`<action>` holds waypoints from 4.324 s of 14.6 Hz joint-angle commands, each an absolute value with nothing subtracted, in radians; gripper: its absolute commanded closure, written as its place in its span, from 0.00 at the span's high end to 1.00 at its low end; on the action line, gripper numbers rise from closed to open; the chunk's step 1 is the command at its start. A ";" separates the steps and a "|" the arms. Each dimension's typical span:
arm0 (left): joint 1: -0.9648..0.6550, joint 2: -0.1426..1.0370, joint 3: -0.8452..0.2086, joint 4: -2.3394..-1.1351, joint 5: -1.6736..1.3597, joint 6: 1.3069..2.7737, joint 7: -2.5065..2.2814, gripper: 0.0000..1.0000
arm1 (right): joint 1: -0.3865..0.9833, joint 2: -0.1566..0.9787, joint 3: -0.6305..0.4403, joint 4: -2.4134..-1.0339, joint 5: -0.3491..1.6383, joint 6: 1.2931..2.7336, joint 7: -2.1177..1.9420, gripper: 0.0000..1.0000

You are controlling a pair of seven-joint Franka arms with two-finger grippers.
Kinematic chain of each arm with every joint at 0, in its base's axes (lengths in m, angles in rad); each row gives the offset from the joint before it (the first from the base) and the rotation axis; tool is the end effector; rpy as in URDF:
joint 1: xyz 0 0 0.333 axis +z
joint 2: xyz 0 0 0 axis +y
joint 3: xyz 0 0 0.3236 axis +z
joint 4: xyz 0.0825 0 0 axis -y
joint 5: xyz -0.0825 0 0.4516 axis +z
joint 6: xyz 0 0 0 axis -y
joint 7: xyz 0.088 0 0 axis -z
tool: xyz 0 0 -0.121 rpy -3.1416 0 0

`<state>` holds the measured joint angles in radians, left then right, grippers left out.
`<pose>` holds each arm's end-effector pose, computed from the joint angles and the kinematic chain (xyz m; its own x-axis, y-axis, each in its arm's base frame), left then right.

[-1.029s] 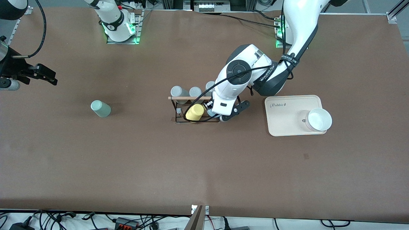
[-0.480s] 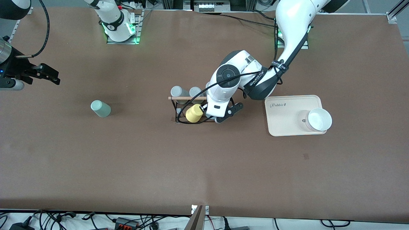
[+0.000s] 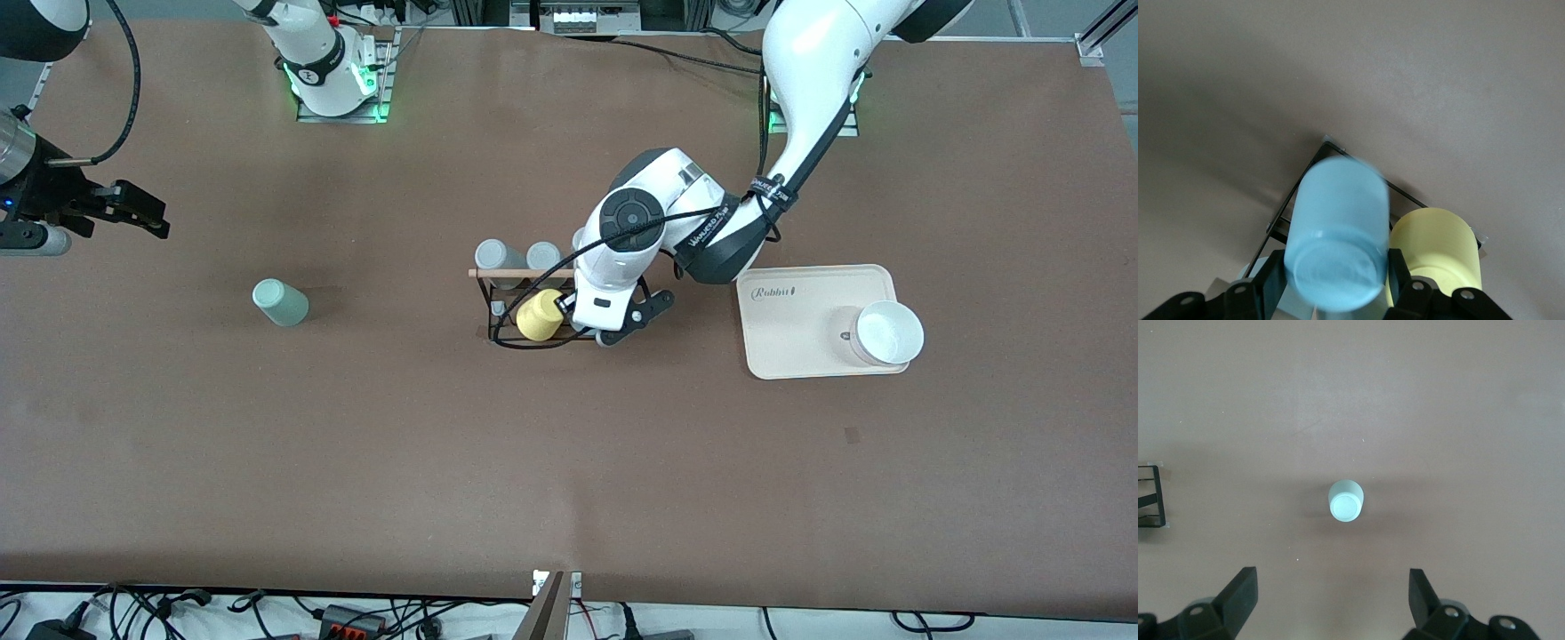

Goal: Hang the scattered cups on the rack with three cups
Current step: 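Lower the blue cup onto the rack beside the yellow cup, then open the left gripper and withdraw while the right gripper reaches the green cup, then close the right gripper on the pale green cup and lift it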

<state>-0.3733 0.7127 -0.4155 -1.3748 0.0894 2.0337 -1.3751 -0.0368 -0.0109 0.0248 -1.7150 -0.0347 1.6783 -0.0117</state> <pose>0.6031 -0.5132 0.2819 0.7916 0.5830 -0.1828 0.5980 -0.8007 0.0354 0.6223 -0.0113 0.5561 0.9996 0.0034 -0.0263 0.0043 -0.9994 0.0344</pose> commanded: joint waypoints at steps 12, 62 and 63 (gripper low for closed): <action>-0.146 0.465 -0.422 -1.356 0.121 1.738 -1.125 1.00 | -0.032 0.038 0.025 -1.698 -0.020 1.658 -0.031 1.00; 0.038 0.021 0.052 -1.480 -0.071 1.460 0.008 1.00 | -0.048 0.402 0.015 -2.063 -0.020 2.184 0.017 1.00; 0.040 0.021 0.052 -1.480 -0.063 1.465 0.011 1.00 | -0.048 0.403 0.015 -2.059 -0.018 2.186 0.017 1.00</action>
